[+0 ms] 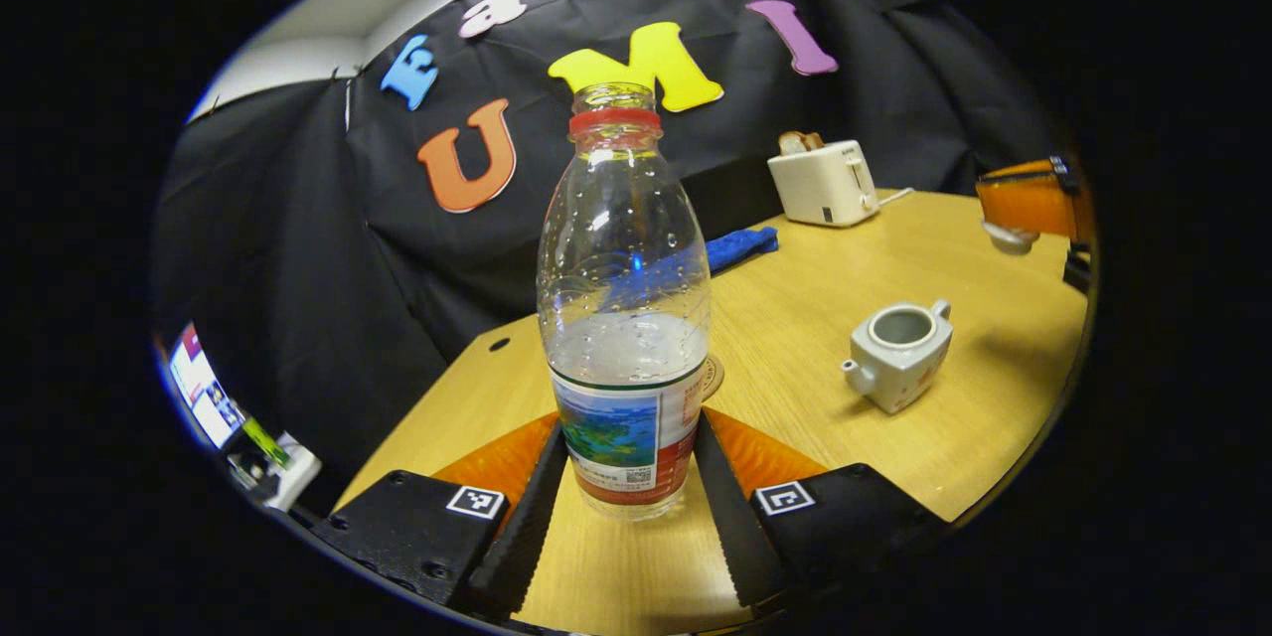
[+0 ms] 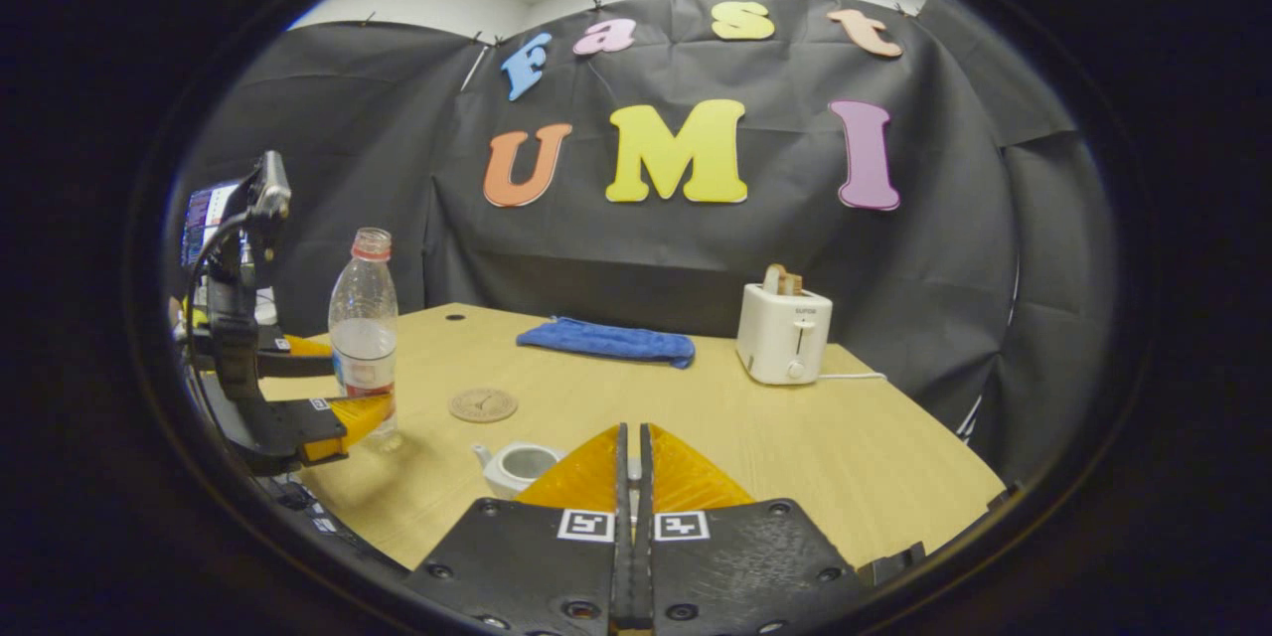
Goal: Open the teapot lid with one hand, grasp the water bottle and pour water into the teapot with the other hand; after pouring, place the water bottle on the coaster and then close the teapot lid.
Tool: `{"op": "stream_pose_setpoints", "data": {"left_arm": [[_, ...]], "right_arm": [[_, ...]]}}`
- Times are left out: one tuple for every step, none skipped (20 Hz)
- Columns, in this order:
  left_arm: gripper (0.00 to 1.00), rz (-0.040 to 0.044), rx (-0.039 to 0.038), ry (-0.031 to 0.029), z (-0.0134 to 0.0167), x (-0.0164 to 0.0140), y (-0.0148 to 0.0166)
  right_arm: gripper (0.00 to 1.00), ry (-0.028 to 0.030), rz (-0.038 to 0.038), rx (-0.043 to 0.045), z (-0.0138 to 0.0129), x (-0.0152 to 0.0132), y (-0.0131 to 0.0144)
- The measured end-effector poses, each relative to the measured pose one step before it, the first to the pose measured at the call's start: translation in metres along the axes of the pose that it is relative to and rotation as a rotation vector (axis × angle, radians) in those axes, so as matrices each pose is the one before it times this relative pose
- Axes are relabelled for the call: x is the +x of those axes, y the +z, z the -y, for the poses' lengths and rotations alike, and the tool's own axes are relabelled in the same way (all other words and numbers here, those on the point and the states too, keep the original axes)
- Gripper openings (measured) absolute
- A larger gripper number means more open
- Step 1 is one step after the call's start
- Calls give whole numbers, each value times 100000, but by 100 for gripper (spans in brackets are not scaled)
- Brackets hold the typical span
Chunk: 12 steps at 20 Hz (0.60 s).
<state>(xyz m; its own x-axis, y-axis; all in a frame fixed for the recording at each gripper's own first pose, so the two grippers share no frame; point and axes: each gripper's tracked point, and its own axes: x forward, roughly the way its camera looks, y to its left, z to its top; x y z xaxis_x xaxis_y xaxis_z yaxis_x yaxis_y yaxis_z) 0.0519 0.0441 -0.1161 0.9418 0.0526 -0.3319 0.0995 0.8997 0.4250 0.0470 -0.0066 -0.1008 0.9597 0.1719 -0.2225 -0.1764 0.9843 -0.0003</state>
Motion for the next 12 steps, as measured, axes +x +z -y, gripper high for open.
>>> {"op": "stream_pose_setpoints", "data": {"left_arm": [[76,-462,5490,835,-388,-122,-86],[76,-338,5099,524,9,-176,-70],[76,-375,4745,722,-165,-35,-88],[76,-758,5119,866,-180,9,-120],[76,-855,6041,890,-53,-81,-91],[76,-725,6801,1649,-61,-168,26],[76,-399,6626,1732,-329,-50,-103],[75,-509,5555,662,-11,-69,4],[75,-498,4967,19,16,17,-23],[75,-449,3813,123,-12,17,-61],[75,-264,3464,180,41,46,64],[75,68,3288,505,-158,-119,174]], "right_arm": [[0,256,-208,726,179,-98,-115],[0,-189,1,387,334,-96,-22],[0,-187,144,147,279,-115,-10],[0,-61,-128,138,244,-106,-55],[0,146,68,247,38,-121,-93],[0,204,-108,272,177,-48,-59],[0,58,-130,116,139,-48,-148],[0,102,-1,56,129,-111,-87],[0,166,-374,-49,84,-105,-280],[0,164,-15,184,97,-64,-92],[0,-64,7,36,204,-164,-68],[0,-158,84,54,201,-64,-38]]}}
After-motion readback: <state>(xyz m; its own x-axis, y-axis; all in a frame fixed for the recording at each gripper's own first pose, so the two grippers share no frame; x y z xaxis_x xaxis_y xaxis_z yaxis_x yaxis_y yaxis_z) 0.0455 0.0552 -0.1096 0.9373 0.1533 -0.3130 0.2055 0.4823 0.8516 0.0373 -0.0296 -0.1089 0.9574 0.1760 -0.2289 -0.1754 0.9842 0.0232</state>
